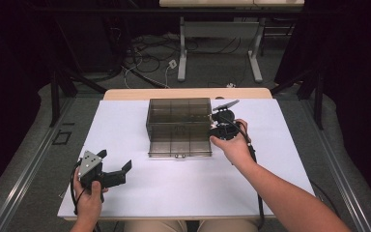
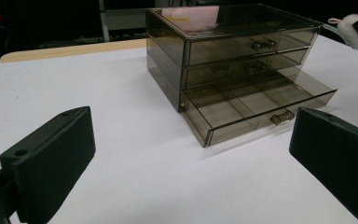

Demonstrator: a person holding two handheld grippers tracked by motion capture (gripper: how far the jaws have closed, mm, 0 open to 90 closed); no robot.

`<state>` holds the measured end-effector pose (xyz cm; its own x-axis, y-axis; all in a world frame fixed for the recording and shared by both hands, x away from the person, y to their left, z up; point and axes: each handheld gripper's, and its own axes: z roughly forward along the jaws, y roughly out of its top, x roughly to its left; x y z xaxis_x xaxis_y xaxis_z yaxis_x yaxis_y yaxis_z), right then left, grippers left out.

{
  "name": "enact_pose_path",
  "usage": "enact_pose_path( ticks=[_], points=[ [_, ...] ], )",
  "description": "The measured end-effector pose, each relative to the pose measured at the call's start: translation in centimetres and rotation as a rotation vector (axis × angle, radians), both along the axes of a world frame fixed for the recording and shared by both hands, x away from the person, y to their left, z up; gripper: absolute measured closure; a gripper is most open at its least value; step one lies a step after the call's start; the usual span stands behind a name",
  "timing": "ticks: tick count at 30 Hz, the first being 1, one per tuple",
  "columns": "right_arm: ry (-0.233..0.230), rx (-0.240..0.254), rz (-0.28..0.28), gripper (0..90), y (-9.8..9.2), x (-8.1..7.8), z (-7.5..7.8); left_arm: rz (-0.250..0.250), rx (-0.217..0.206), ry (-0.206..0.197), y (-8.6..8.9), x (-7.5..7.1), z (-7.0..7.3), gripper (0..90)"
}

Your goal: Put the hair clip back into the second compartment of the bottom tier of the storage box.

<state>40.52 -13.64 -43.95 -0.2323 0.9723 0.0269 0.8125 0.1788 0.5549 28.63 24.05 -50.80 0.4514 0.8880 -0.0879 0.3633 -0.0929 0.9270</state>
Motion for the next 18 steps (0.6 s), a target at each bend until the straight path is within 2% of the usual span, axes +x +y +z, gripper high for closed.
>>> enact_pose_path(
  ticks=[9, 18],
  points=[
    [-0.006, 0.006, 0.05, 52.8, 0.7, -1.1, 0.5, -0.003, 0.007, 0.001, 0.0, 0.0, 0.0, 0.4],
    [-0.005, 0.01, 0.098, 52.7, 2.3, -1.3, 0.4, -0.001, 0.003, 0.0, 0.0, 0.0, 0.0, 0.4]
  ],
)
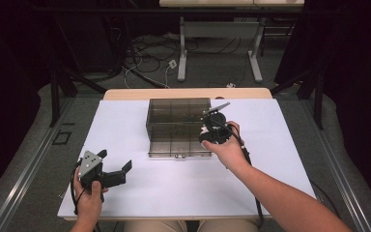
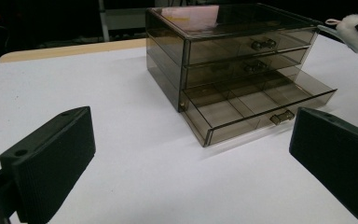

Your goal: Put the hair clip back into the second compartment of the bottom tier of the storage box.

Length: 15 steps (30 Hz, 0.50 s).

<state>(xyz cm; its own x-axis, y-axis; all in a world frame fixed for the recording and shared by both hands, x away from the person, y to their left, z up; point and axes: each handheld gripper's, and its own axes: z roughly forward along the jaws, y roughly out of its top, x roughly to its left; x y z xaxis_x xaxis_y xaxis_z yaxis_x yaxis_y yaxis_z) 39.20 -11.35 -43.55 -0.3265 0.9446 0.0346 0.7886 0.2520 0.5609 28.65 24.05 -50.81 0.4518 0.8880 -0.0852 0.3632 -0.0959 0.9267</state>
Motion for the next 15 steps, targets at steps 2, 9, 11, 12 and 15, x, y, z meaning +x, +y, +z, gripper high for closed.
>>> enact_pose_path(
  ticks=[2, 9, 11, 12, 15],
  points=[
    [0.0, 0.002, 0.004, 52.7, 0.5, -0.1, 0.0, 0.0, -0.003, 0.001, 0.0, 0.0, 0.0, 0.4],
    [-0.002, -0.002, 0.041, 52.6, 1.7, -0.1, -0.3, -0.002, 0.001, 0.001, 0.0, 0.0, 0.0, 0.4],
    [0.002, 0.003, 0.052, 52.5, 2.0, -0.2, -0.3, -0.002, 0.001, 0.001, 0.0, 0.0, 0.0, 0.4],
    [-0.001, -0.002, 0.058, 52.5, 2.1, -0.1, -0.3, -0.002, 0.001, 0.0, 0.0, 0.0, 0.0, 0.4],
    [0.002, -0.001, 0.07, 52.4, 2.5, -0.1, -0.3, -0.003, 0.001, 0.001, 0.0, 0.0, 0.0, 0.4]
  ],
)
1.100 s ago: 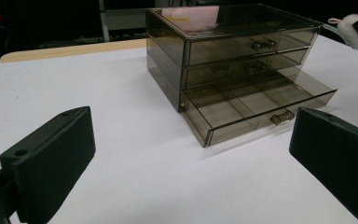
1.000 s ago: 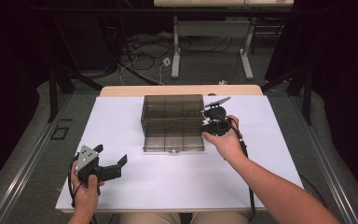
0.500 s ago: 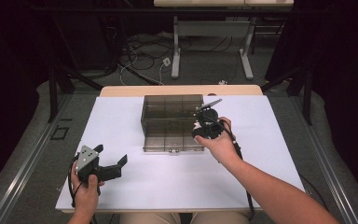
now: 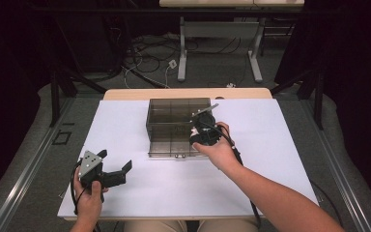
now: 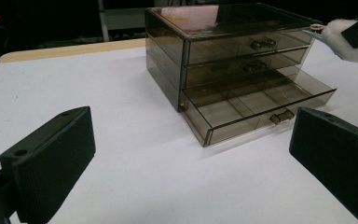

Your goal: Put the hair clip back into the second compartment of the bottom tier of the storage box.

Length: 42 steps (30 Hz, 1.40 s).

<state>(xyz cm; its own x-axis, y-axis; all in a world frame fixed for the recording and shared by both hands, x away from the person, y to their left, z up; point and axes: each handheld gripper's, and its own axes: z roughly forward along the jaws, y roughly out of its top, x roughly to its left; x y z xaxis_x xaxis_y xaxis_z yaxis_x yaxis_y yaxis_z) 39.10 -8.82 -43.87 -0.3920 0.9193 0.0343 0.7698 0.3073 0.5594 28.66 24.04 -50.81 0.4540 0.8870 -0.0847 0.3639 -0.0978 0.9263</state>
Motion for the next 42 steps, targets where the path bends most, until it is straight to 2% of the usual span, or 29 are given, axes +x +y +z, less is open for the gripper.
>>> enact_pose_path(
  ticks=[8, 14, 15, 16, 18, 21, 22, 27, 28, 29, 30, 31, 34, 36, 38, 39, 42],
  points=[
    [-0.015, 0.013, 0.054, 52.0, 0.8, 0.2, -0.2, -0.001, -0.001, 0.0, 0.0, 0.0, 0.0, 0.4],
    [-0.028, 0.019, 0.154, 51.7, 1.3, 0.3, -0.4, -0.001, 0.0, 0.001, 0.0, 0.0, 0.0, 0.4],
    [-0.052, 0.021, 0.165, 51.7, 1.3, 0.2, -0.5, -0.002, 0.0, 0.001, 0.0, 0.0, 0.0, 0.4],
    [-0.052, 0.01, 0.196, 51.7, 1.4, 0.2, -0.5, -0.002, 0.001, 0.002, 0.0, 0.0, 0.0, 0.4],
    [-0.059, 0.017, 0.207, 51.7, 1.5, 0.3, -0.6, -0.004, 0.002, 0.001, 0.0, 0.1, 0.0, 0.4],
    [-0.046, 0.007, 0.241, 51.8, 1.7, 0.2, -0.5, -0.004, 0.002, 0.001, 0.0, 0.1, 0.0, 0.4],
    [-0.056, 0.016, 0.254, 51.7, 1.7, 0.3, -0.6, -0.004, 0.002, 0.001, 0.0, 0.1, 0.0, 0.4],
    [-0.076, 0.019, 0.289, 51.7, 2.0, 0.4, -0.7, -0.005, 0.003, 0.0, 0.0, 0.1, 0.0, 0.4],
    [-0.069, 0.008, 0.295, 51.7, 2.0, 0.4, -0.6, -0.005, 0.003, 0.0, 0.0, 0.1, 0.0, 0.4],
    [-0.088, 0.021, 0.305, 51.7, 2.1, 0.6, -0.8, -0.005, 0.003, 0.001, 0.0, 0.1, 0.0, 0.3],
    [-0.073, 0.025, 0.3, 51.7, 2.2, 0.5, -0.8, -0.005, 0.003, 0.001, 0.0, 0.1, 0.0, 0.4],
    [-0.082, 0.018, 0.313, 51.7, 2.2, 0.6, -0.9, -0.005, 0.001, 0.002, 0.0, 0.1, 0.0, 0.4],
    [-0.066, 0.014, 0.332, 51.6, 2.4, 0.7, -1.0, -0.006, 0.0, 0.005, 0.0, 0.1, -0.1, 0.4],
    [-0.078, 0.018, 0.332, 51.5, 2.5, 0.8, -1.2, -0.008, 0.005, 0.003, 0.0, 0.1, -0.1, 0.4],
    [-0.059, 0.016, 0.341, 51.2, 2.7, 0.9, -1.3, -0.006, 0.001, 0.004, 0.0, 0.1, -0.1, 0.4],
    [-0.07, 0.023, 0.35, 50.9, 2.8, 1.0, -1.6, -0.008, 0.005, 0.003, 0.0, 0.1, -0.1, 0.4],
    [-0.063, 0.021, 0.366, 50.4, 3.0, 1.2, -1.9, -0.007, 0.001, 0.005, -0.1, 0.1, -0.1, 0.4]
  ],
)
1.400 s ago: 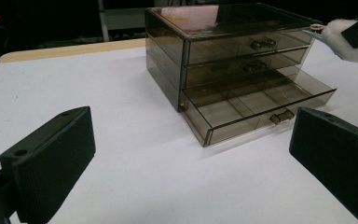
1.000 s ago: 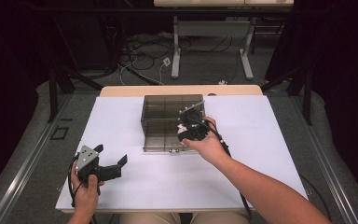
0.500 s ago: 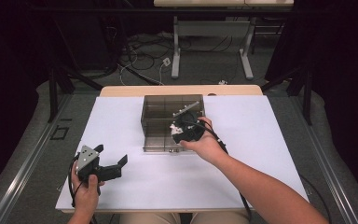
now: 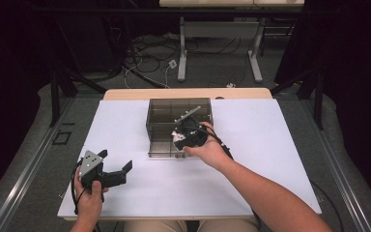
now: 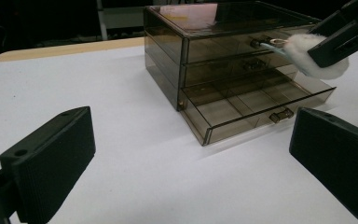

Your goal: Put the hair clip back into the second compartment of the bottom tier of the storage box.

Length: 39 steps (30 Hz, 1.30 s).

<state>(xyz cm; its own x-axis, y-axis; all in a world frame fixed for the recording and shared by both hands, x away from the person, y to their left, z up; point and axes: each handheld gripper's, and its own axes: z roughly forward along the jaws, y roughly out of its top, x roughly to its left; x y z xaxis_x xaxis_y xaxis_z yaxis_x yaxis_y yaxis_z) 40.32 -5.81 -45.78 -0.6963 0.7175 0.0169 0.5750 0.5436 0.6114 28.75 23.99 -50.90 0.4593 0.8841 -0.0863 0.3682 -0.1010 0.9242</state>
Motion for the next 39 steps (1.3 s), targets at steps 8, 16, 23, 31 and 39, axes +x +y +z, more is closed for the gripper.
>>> enact_pose_path(
  ticks=[8, 16, 23, 31, 39],
  points=[
    [0.01, 0.004, 0.027, 48.9, 0.5, 0.7, -1.0, -0.003, 0.003, 0.001, 0.0, 0.0, 0.0, 0.4],
    [0.003, -0.016, 0.042, 47.5, 0.9, 1.3, -1.7, -0.006, 0.005, 0.003, 0.0, 0.1, -0.1, 0.4],
    [-0.007, -0.03, 0.058, 47.1, 1.3, 1.5, -2.5, -0.005, 0.002, 0.006, 0.0, 0.1, -0.1, 0.4],
    [0.034, -0.06, 0.061, 45.7, 1.6, 1.8, -3.1, -0.005, 0.0, 0.01, 0.0, 0.1, -0.1, 0.4],
    [0.022, -0.057, 0.063, 44.2, 1.7, 2.2, -3.5, -0.006, -0.001, 0.009, 0.1, 0.1, -0.1, 0.4]
  ],
)
